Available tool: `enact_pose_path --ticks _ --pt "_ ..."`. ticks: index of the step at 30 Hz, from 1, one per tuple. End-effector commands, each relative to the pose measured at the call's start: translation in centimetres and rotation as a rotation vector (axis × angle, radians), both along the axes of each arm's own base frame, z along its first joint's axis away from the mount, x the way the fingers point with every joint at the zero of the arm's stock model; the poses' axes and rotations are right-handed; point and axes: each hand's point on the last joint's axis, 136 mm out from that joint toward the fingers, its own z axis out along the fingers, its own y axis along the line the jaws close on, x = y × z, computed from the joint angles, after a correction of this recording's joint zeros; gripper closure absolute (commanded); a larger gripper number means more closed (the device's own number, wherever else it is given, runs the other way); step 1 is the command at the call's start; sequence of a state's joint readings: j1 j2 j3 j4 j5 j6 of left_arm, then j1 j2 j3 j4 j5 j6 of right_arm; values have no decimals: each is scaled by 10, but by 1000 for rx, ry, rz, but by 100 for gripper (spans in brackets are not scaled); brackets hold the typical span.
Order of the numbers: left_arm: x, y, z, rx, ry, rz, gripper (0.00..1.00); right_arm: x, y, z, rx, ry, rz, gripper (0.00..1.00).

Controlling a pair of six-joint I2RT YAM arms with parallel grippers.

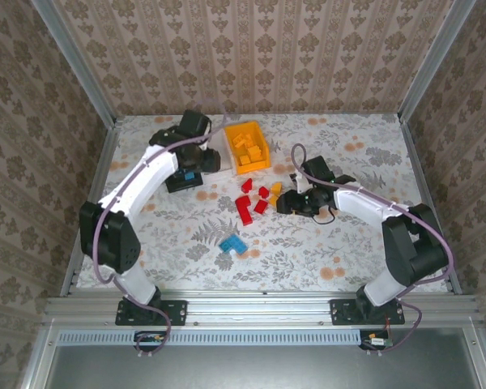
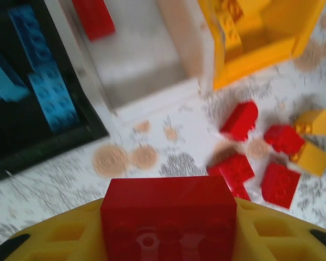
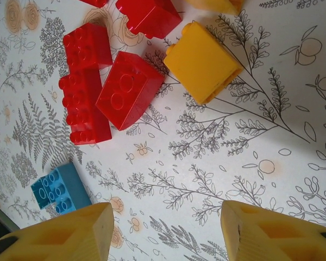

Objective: Sort the legos into containers by color

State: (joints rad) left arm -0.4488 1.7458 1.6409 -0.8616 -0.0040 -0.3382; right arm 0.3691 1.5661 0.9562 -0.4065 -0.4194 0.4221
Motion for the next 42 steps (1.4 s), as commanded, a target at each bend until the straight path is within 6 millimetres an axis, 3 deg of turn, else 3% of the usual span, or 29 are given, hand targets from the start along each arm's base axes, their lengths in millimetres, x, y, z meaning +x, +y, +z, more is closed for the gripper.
enact_pose_path --ticks 1,6,11,15,20,23,28,32,37,42 --pt "17 9 -11 64 48 -38 54 -5 -6 3 -10 -16 -6 43" --pt "57 9 -27 63 60 -26 54 -9 -11 -3 -42 -9 3 42" --pt "83 8 -48 57 91 -18 54 -9 -15 -5 -64 -20 6 39" --pt "94 6 -59 61 106 -21 52 -8 -15 -7 -67 -14 6 39" --pt "98 4 -67 47 125 -23 35 -8 -16 -6 -71 -20 4 38" --pt "97 4 -67 41 130 -25 33 -8 -17 -5 -73 -23 2 36" --pt "86 8 -58 40 122 -32 31 -8 -17 -2 -70 -25 0 34" --pt "65 14 -39 15 80 -38 30 -9 -15 7 -60 -32 -6 34" --pt "20 24 -25 -45 31 -30 29 -10 -1 17 -58 -36 3 34" --pt "-34 39 -18 -117 -6 -8 27 -13 34 21 -113 -42 73 34"
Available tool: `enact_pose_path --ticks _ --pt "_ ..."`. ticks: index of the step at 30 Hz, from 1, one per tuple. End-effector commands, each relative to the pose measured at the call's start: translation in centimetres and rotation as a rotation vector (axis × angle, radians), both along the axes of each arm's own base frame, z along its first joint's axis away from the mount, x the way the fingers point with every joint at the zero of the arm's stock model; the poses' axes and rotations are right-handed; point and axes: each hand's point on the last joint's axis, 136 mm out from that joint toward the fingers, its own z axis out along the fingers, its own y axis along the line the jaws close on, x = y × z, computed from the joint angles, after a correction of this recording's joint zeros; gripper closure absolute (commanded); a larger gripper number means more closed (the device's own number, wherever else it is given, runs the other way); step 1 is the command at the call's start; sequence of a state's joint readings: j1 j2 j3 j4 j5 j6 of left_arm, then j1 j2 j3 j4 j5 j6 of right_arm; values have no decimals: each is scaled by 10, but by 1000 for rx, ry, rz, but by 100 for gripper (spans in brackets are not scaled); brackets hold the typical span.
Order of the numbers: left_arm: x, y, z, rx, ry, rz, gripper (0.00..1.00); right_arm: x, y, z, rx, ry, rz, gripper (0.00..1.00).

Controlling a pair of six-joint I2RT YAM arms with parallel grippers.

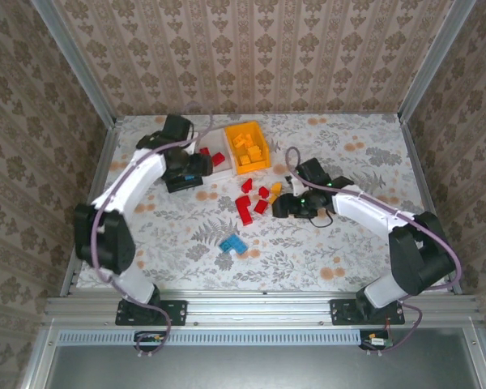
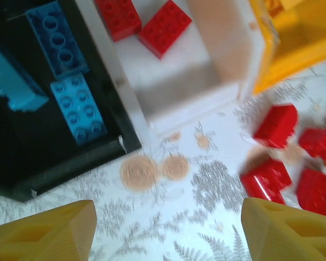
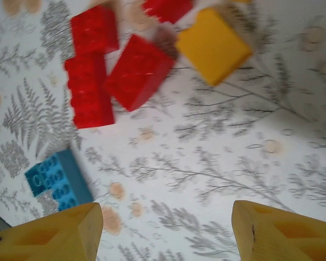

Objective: Sort the legos into containers by color

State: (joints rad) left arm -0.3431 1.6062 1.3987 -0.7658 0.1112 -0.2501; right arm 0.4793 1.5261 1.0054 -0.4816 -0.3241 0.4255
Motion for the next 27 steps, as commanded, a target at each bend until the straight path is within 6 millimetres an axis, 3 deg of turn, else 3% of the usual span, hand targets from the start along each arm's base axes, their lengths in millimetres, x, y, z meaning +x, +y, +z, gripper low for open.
enact_pose_path --ticks 1,8,13,18,27 --pt "-21 5 5 -76 -30 21 27 5 23 5 -49 -4 21 34" --pt "-80 16 16 -165 -26 1 22 8 65 -2 -151 11 75 35" --pt "-103 37 16 -159 -45 10 18 7 86 -21 -257 53 109 35" --pt "-109 57 3 -196 -33 59 17 7 96 -43 -355 75 133 35" --pt "-101 58 2 -317 -25 87 17 21 91 -58 -479 58 116 37"
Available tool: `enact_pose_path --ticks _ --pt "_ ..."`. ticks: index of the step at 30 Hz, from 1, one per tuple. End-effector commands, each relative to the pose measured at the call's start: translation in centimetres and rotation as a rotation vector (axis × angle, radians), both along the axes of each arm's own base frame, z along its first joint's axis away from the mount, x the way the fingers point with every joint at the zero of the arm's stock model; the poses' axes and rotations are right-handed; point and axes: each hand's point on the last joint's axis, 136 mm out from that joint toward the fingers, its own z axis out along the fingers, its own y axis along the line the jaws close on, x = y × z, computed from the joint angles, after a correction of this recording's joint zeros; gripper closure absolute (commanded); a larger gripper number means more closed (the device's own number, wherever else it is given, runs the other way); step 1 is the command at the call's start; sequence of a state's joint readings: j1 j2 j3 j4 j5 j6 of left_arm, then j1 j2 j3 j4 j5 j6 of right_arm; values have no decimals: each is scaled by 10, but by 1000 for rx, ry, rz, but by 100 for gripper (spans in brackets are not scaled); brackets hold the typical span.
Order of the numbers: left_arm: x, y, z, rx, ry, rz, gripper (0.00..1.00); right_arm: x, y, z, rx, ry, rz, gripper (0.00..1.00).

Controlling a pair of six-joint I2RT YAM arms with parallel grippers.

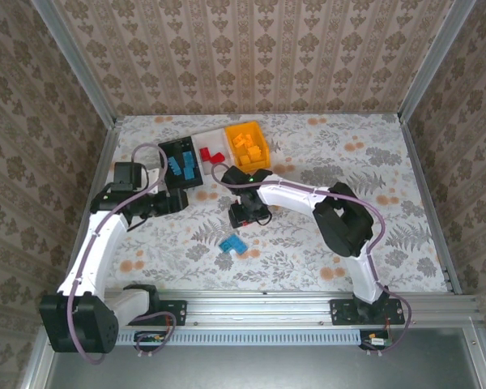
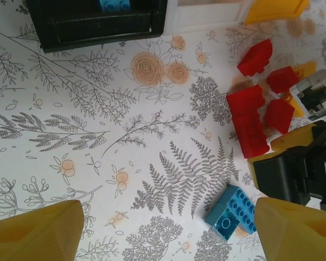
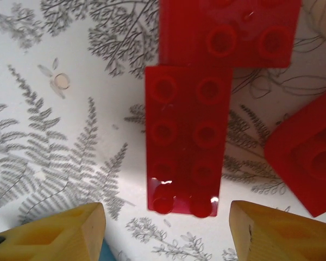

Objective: Sort the legos into containers by color

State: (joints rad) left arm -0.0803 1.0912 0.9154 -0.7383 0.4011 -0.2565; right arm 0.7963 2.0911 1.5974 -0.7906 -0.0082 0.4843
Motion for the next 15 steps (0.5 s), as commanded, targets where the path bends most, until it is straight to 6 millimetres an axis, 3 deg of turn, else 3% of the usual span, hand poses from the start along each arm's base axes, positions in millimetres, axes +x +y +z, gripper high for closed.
enact_pose_path --ticks 1,10,15 --pt "1 -7 5 -64 -31 -30 17 8 -13 0 -91 -23 -31 37" --pt "4 -2 6 -85 -33 -13 14 16 -7 -20 -124 -6 -25 42" --pt "4 -4 7 -93 -39 -17 12 19 -8 -18 -130 -22 -25 50"
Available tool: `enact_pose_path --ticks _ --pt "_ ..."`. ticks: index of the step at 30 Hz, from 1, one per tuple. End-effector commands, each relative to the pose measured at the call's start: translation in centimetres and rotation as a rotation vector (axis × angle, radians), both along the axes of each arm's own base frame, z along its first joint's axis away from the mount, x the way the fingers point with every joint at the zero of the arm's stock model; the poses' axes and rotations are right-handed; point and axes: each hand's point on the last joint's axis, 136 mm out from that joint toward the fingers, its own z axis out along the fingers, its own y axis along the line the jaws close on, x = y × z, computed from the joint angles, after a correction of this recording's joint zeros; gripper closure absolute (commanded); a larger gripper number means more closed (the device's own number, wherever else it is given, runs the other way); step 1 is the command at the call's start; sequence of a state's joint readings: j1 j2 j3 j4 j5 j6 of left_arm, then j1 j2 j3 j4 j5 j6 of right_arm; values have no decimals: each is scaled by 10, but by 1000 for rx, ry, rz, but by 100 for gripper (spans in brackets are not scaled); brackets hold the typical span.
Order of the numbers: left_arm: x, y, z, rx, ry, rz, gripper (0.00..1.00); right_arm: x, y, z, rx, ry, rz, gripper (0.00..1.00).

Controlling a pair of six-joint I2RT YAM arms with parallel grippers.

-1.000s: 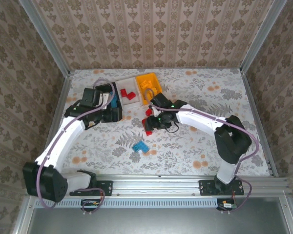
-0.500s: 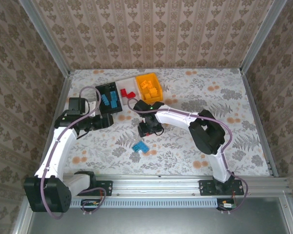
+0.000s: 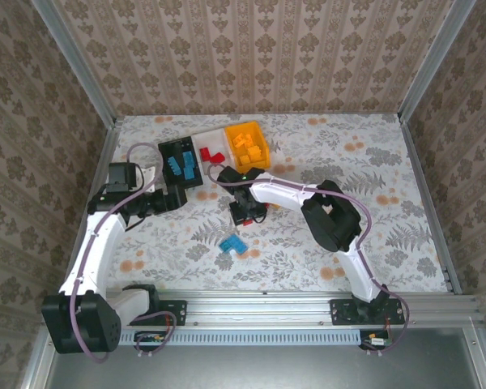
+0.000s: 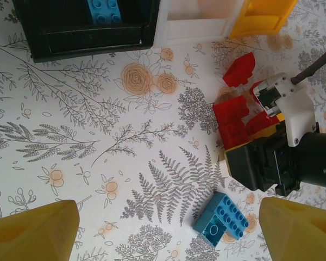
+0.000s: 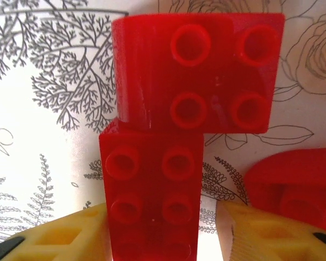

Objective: Sort the legos into containers by color

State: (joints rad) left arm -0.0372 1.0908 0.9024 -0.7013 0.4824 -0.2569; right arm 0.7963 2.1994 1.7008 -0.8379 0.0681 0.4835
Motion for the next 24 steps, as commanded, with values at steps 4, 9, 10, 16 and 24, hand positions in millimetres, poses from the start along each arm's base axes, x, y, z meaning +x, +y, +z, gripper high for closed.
enact_pose_path --ticks 4,9,10,16,24 --pt "-1 -3 4 -26 -25 -15 11 3 -11 13 -36 -47 -17 60" --pt "-2 -4 5 -35 -27 -18 10 4 -5 45 78 -119 -26 64" --pt "-2 -5 5 -37 -27 -19 10 3 -2 54 118 -130 -22 65" --pt "-2 -6 8 -50 -39 -25 7 -6 38 118 431 -169 103 65" --pt "-1 -4 9 -55 -42 -15 0 27 80 176 671 -185 127 65"
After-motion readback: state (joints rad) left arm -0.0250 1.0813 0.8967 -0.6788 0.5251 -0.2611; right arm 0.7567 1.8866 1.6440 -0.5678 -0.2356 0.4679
